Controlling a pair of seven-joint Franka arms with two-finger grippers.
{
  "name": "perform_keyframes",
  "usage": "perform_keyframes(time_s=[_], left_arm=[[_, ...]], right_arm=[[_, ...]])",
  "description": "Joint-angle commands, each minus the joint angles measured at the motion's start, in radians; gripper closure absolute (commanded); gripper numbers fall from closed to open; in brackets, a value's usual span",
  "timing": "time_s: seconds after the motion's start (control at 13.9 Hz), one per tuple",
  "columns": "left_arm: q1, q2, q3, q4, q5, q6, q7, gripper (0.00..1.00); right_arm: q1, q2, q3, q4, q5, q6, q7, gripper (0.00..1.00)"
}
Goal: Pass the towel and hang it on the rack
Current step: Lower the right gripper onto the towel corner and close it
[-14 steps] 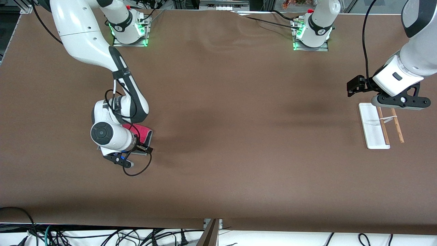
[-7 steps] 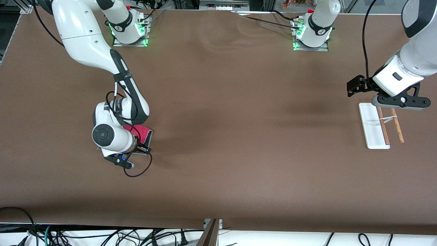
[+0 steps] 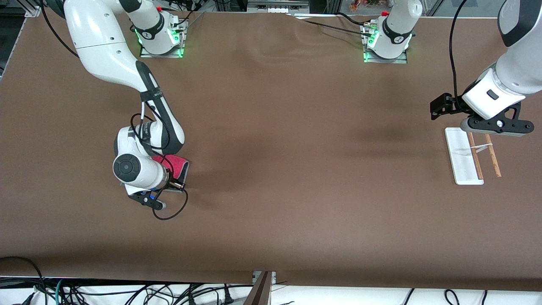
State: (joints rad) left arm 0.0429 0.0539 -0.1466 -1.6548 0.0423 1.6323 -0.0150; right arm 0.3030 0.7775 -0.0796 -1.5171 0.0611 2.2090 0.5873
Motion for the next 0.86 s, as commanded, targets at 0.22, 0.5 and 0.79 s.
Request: perform_keyframes(time_s=[0.22, 0.5, 0.79], left_arm=[[0.000, -0.008, -0.002, 0.001, 0.018, -0.009, 0.015, 0.00], [-0.002, -0.008, -0.005, 0.001, 0.019, -0.009, 0.017, 0.00], [-0.003, -0.006, -0.027, 0.003, 0.019, -0.009, 0.001, 0.00]], right_arm=[[-0.002, 0.009, 0.001, 0.002, 0.017, -0.011, -0.009, 0.60], [-0.001, 0.009, 0.001, -0.002, 0.039, -0.014, -0.012, 0.97], [0.001, 0.003, 0.003, 0.003, 0.057, -0.041, -0.014, 1.00]])
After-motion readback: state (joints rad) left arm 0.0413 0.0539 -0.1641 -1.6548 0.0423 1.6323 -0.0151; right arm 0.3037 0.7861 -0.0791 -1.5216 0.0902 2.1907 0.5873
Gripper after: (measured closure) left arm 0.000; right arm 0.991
